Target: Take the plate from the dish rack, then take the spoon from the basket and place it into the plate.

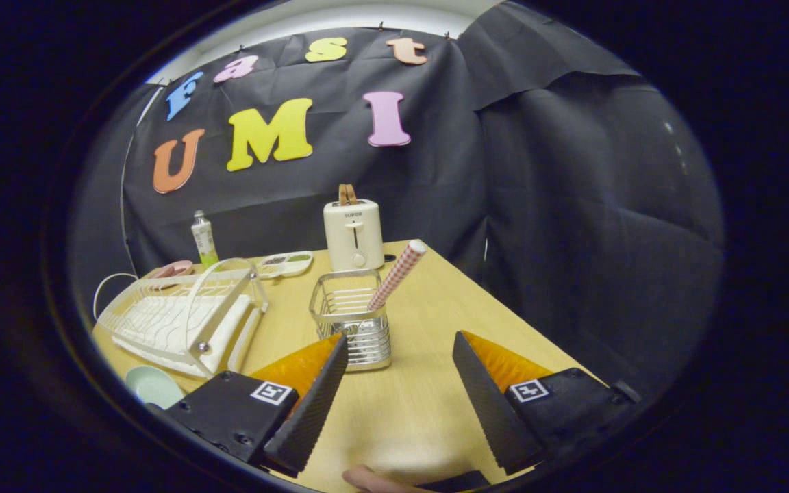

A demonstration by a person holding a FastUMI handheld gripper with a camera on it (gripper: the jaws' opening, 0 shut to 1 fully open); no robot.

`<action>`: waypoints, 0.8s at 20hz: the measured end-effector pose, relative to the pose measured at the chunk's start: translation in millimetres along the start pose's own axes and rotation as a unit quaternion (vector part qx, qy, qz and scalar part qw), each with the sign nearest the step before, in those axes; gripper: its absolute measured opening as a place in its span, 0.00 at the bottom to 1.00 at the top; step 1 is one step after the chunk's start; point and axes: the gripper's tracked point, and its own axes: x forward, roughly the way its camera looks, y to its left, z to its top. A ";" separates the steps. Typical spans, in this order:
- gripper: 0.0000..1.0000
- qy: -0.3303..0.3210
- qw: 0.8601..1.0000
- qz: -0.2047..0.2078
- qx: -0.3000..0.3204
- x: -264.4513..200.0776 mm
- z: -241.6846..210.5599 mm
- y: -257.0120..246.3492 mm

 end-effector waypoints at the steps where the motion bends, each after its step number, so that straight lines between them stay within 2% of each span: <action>1: 0.99 -0.008 1.000 0.006 0.005 6.9 7.7 0.6; 4: 0.99 -0.044 0.999 0.020 0.014 21.7 27.8 3.5; 6: 0.93 -0.061 0.998 0.004 0.018 37.6 40.9 0.4; 7: 0.85 -0.064 0.998 -0.001 0.025 44.5 44.4 1.4; 10: 0.61 -0.042 0.998 0.035 0.026 62.1 43.4 20.0; 12: 0.38 -0.035 0.998 0.041 0.031 66.2 45.4 22.2; 13: 0.32 -0.039 0.998 0.045 0.033 67.7 48.4 26.2; 16: 0.23 -0.042 0.997 0.050 0.040 63.9 51.4 37.2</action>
